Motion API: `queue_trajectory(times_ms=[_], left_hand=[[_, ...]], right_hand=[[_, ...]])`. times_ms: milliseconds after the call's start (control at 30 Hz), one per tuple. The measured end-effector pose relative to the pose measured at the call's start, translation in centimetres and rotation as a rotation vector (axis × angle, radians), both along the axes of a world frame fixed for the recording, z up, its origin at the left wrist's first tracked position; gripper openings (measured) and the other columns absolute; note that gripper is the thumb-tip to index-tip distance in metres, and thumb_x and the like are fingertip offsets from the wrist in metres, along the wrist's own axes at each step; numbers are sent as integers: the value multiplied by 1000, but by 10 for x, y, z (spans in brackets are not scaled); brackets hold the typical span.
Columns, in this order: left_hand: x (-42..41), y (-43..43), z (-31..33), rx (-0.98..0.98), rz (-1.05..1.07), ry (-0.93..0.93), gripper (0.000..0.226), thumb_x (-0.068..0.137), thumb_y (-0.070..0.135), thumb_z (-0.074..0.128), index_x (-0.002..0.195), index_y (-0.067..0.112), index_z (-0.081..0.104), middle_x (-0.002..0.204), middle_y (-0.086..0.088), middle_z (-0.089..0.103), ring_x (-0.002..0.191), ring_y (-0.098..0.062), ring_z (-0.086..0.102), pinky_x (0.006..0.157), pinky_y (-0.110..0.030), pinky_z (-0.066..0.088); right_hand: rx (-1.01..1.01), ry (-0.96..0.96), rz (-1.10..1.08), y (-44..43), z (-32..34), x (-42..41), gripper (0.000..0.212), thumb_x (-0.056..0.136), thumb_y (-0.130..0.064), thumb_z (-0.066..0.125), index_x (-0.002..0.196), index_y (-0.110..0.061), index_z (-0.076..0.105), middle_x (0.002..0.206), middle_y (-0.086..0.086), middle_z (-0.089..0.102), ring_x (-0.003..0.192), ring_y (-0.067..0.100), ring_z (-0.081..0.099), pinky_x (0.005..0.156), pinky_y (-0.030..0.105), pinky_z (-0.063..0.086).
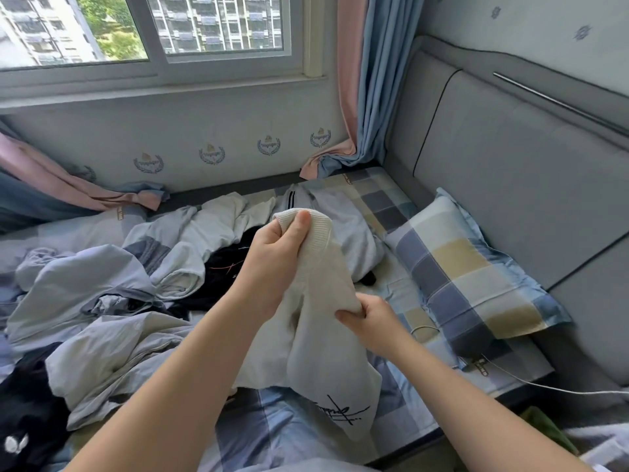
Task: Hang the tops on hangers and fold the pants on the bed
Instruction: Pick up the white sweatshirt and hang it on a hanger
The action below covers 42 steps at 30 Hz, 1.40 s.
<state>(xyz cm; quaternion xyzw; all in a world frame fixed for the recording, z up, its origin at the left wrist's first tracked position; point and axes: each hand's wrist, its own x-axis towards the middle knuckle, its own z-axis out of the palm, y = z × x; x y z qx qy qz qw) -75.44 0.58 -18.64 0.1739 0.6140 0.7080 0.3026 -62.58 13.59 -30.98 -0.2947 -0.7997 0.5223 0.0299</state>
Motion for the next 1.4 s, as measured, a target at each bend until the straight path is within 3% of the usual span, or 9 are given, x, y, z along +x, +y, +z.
queue_trajectory(times_ms=[233, 333, 533, 600, 767, 900, 1067, 1267, 1400], left_hand=[[-23, -8, -4, -7, -18, 49, 18, 96, 25, 67, 108, 12, 70, 95, -11, 72, 86, -25, 69, 82, -44, 55], [-31, -11, -18, -161, -66, 113, 42, 81, 34, 78, 117, 16, 65, 107, -9, 74, 96, -25, 73, 88, -47, 59], [-23, -13, -48, -563, -223, 277, 59, 72, 51, 82, 120, 24, 60, 106, 8, 71, 94, -7, 69, 76, -29, 57], [-16, -12, -59, -587, -268, 306, 73, 63, 59, 82, 125, 28, 59, 111, 11, 70, 99, -7, 68, 86, -36, 58], [11, -8, -58, -591, -356, 411, 82, 82, 41, 79, 151, 28, 38, 137, 14, 49, 125, -7, 48, 100, -26, 39], [32, 1, -57, -542, -423, 418, 63, 76, 48, 82, 129, 27, 56, 123, 10, 61, 110, -7, 61, 98, -34, 52], [56, 10, -67, -492, -195, 484, 58, 66, 52, 86, 97, 22, 48, 106, 7, 57, 98, -8, 57, 80, -34, 53], [54, 7, -88, -446, -94, 672, 19, 92, 36, 68, 95, 27, 52, 105, 0, 56, 93, -14, 47, 73, -31, 39], [40, 2, -87, -317, -35, 609, 18, 99, 28, 61, 82, 31, 57, 70, 16, 58, 65, -6, 51, 59, -25, 38]], right_hand=[[61, -174, -68, 26, -38, 18, 24, 94, -39, 59, 72, -29, 64, 76, -2, 68, 77, 23, 60, 68, 33, 40], [96, -106, -135, 29, -25, 21, 26, 94, -46, 55, 72, -35, 63, 71, -8, 67, 75, 22, 61, 67, 36, 42], [114, 135, -204, 25, 26, 14, 41, 99, -20, 60, 61, -23, 45, 48, -16, 43, 50, 2, 35, 52, 24, 29], [92, 200, -228, 21, 40, 9, 41, 99, -18, 62, 62, -18, 43, 49, -16, 40, 48, 1, 33, 49, 20, 29], [25, 294, -278, 17, 74, 3, 34, 98, -20, 64, 74, 3, 57, 63, 3, 47, 57, 8, 43, 53, 22, 37], [-17, 355, -312, 10, 95, 1, 26, 97, -22, 65, 82, 0, 67, 68, 6, 61, 65, 12, 57, 59, 26, 50], [-55, 441, -396, -4, 115, -5, 16, 97, -19, 64, 86, -11, 71, 83, 7, 74, 81, 17, 71, 73, 33, 60], [-149, 531, -461, -9, 133, -9, 14, 98, -18, 62, 89, -12, 71, 85, 9, 74, 86, 24, 73, 71, 38, 61], [-187, 561, -459, -11, 139, -4, 14, 101, -11, 56, 95, -13, 69, 92, 13, 73, 92, 27, 73, 69, 41, 63]])
